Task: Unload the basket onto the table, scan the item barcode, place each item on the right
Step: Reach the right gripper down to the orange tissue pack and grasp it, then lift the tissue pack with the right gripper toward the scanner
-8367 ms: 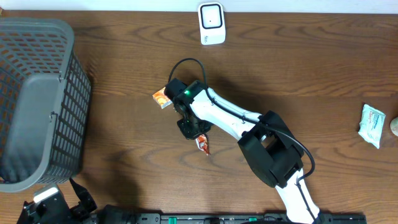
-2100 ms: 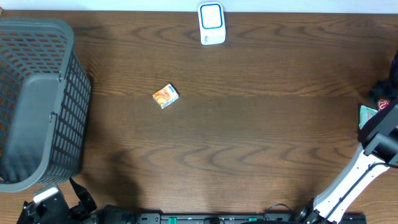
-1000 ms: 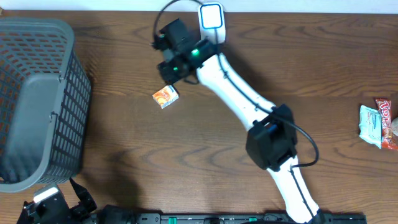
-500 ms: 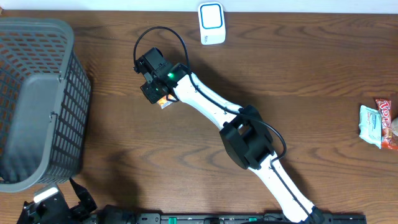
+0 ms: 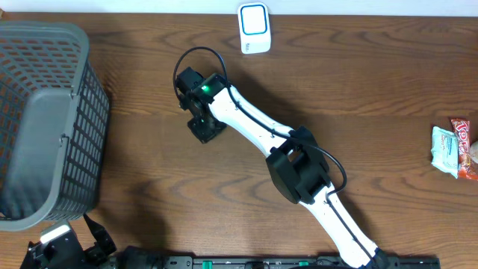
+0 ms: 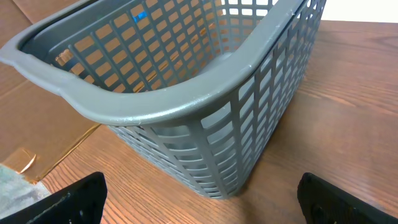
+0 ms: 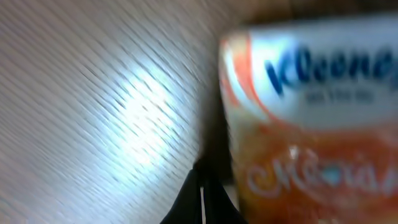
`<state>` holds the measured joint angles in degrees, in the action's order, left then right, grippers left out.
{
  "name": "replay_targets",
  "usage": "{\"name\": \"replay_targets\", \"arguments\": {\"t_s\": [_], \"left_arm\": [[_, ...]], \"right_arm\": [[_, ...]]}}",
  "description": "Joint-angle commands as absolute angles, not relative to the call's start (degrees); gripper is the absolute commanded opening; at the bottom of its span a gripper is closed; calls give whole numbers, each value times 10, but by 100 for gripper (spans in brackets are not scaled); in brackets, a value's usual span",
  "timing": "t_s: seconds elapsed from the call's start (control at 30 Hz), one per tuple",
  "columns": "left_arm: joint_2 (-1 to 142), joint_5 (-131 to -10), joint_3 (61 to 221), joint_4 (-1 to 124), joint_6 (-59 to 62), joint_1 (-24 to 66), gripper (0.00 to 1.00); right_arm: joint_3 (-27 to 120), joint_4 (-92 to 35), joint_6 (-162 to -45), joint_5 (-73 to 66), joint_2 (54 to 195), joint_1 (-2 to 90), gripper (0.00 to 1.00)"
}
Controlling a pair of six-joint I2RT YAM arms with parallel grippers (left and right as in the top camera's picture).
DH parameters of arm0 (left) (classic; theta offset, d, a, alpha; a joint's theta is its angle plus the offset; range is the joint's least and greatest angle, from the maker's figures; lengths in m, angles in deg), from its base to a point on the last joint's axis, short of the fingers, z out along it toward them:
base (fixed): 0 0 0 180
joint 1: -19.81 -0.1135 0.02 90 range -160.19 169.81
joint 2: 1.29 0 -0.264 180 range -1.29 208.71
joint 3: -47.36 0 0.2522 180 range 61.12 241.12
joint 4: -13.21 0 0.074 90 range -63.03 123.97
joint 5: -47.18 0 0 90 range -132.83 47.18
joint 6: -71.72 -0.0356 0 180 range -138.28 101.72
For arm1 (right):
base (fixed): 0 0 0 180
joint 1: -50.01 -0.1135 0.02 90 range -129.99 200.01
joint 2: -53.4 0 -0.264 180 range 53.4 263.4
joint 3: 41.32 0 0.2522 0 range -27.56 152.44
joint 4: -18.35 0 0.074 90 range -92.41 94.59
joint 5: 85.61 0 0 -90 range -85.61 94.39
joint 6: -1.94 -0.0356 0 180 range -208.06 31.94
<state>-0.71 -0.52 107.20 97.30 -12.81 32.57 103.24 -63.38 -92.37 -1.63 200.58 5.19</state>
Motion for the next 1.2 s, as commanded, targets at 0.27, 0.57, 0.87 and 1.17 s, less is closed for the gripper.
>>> {"name": "replay_targets", "arguments": {"t_s": [0.27, 0.57, 0.87, 1.17], "left_arm": [[-11, -2, 1072, 973, -136, 324, 98], [-11, -2, 1072, 973, -136, 324, 98], [-11, -2, 1072, 973, -136, 324, 98], [-11, -2, 1072, 973, -136, 324, 98]], "right_arm": [[1034, -654, -1020, 193, 1903, 54, 3], [1033, -618, -1046, 101, 1889, 62, 99], [1033, -572, -1050, 92, 1922, 63, 99], [1032, -527, -1109, 101, 1973, 81, 99]]}}
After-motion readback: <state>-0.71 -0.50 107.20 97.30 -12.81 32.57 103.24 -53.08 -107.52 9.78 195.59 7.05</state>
